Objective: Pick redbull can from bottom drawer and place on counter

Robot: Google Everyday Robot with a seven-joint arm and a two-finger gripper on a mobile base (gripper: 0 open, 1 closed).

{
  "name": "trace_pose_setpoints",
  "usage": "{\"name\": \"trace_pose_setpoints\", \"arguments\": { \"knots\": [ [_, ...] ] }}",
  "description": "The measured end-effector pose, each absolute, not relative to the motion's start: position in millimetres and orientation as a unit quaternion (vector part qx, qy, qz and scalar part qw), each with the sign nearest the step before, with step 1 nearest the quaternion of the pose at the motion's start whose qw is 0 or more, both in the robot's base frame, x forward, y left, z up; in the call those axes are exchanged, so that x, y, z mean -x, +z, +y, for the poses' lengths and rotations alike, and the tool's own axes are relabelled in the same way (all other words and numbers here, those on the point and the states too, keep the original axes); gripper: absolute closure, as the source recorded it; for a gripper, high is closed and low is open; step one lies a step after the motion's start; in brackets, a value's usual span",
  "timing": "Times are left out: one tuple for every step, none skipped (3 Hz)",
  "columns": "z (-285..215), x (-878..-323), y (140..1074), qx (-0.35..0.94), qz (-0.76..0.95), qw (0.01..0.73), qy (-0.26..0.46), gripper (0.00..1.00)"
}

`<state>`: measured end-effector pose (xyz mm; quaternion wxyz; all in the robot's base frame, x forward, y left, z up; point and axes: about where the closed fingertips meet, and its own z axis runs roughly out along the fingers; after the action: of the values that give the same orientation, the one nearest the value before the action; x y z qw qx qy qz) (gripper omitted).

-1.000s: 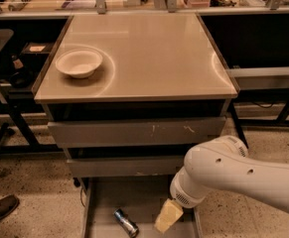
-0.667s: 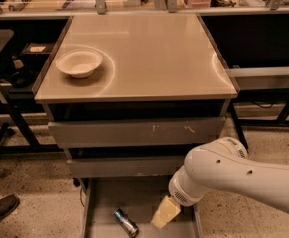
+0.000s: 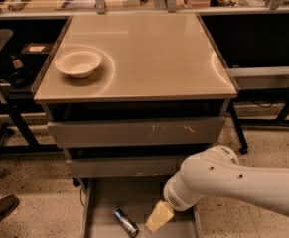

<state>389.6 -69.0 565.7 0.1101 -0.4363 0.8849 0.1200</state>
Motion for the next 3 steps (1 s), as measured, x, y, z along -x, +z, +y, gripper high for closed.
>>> {"name": "trace_pose_setpoints", "arguments": {
  "knots": [
    [-51,-385,516,0.397,0.897,0.117,0.154,0.0],
    [-26,-394,481,0.363,0.901,0.144,0.189,0.0],
    [-26,-394,481,0.363,0.901,0.144,0.189,0.0]
  ]
}}
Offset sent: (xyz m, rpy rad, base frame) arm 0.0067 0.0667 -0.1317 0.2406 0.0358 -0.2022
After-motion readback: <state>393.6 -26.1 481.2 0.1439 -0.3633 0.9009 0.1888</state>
